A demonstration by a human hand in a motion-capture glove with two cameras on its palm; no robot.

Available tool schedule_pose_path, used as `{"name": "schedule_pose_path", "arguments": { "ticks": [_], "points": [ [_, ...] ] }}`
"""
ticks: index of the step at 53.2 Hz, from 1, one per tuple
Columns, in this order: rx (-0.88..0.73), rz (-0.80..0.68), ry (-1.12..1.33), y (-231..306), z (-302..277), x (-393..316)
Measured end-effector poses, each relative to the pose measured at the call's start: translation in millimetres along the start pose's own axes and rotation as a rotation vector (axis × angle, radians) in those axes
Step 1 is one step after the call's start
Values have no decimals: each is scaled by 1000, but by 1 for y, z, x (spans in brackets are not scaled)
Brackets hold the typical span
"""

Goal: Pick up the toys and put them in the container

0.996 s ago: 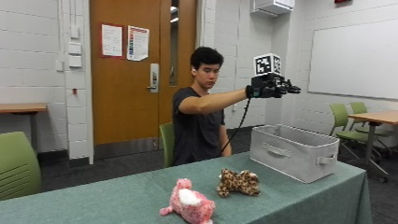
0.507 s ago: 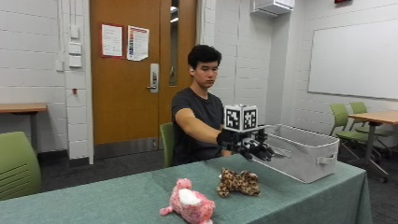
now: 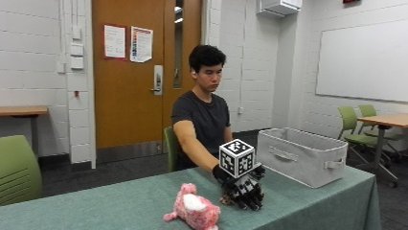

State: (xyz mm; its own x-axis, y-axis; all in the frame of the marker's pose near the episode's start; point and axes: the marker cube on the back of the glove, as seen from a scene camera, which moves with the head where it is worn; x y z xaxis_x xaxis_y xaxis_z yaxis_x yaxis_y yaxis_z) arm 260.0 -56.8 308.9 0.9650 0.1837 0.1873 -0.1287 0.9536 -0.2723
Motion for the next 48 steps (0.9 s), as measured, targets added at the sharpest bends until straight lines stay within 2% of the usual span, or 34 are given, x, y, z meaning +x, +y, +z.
{"name": "schedule_pose_path", "arguments": {
  "ticks": [12, 25, 38, 48],
  "points": [
    [150, -65, 105, 11, -17, -20],
    [96, -35, 150, 27, -47, -34],
    [260, -103, 110, 54, -145, -106],
    [391, -254, 119, 74, -219, -216]
  ]
}}
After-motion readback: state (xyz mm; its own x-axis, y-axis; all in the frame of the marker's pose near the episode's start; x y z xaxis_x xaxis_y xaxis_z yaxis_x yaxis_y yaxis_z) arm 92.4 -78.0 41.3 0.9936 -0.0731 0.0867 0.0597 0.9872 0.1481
